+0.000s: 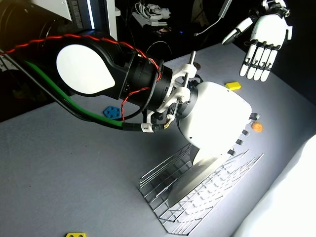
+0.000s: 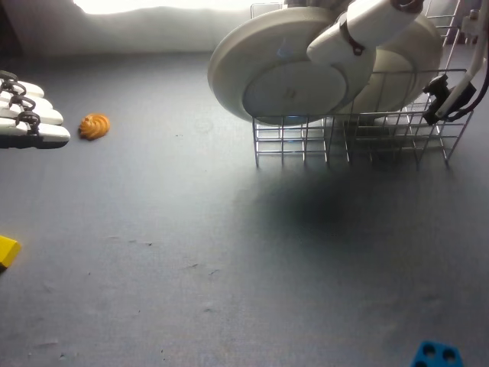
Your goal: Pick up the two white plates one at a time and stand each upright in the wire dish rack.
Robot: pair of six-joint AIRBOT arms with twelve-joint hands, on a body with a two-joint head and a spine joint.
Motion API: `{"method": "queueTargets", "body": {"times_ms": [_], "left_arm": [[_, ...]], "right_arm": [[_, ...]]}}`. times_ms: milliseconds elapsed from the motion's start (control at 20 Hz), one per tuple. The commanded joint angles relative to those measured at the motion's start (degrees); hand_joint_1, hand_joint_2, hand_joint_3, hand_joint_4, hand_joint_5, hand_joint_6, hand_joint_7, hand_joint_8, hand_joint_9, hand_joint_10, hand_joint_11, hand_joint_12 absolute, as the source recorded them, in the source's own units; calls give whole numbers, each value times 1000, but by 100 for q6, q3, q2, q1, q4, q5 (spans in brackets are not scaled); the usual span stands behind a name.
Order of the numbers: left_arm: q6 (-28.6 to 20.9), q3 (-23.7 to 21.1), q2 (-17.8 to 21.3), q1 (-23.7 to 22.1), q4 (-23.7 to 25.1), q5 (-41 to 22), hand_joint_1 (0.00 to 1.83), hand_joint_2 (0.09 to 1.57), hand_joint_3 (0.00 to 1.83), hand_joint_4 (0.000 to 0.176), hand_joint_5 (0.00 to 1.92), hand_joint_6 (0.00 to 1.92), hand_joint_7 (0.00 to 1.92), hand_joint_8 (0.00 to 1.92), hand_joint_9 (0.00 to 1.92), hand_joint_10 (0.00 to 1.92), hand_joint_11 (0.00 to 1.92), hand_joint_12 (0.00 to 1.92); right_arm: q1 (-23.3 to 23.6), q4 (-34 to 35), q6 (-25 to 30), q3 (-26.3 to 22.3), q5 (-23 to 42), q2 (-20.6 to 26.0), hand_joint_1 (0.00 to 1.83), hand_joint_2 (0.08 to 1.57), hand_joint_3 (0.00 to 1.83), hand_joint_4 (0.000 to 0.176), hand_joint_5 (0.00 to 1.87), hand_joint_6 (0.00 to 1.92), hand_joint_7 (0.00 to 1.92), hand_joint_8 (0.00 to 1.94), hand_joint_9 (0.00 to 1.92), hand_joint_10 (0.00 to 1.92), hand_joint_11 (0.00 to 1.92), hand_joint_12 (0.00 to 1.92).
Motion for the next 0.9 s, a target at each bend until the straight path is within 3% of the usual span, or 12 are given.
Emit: {"method": "queueTargets", "body": {"times_ms": [0,500,850], "left_arm": [[2,5,16,-76,-409,-176,0,1053,4,0,15,5,14,5,2,0,0,0],[2,-79,29,-108,-325,-176,0,1036,0,0,11,4,12,5,0,0,0,0],[2,-65,26,-86,-324,-176,0,1037,0,0,48,13,42,12,32,10,8,3]], "right_arm": [[52,104,43,17,828,33,1382,1089,0,0,897,1063,1064,844,1009,1000,821,1029],[-13,99,-422,103,868,92,1382,1086,0,0,927,1032,1072,840,997,1002,809,1050],[-127,98,-1147,101,1043,114,1378,1099,0,0,902,1068,1027,914,974,1047,788,1082]]}}
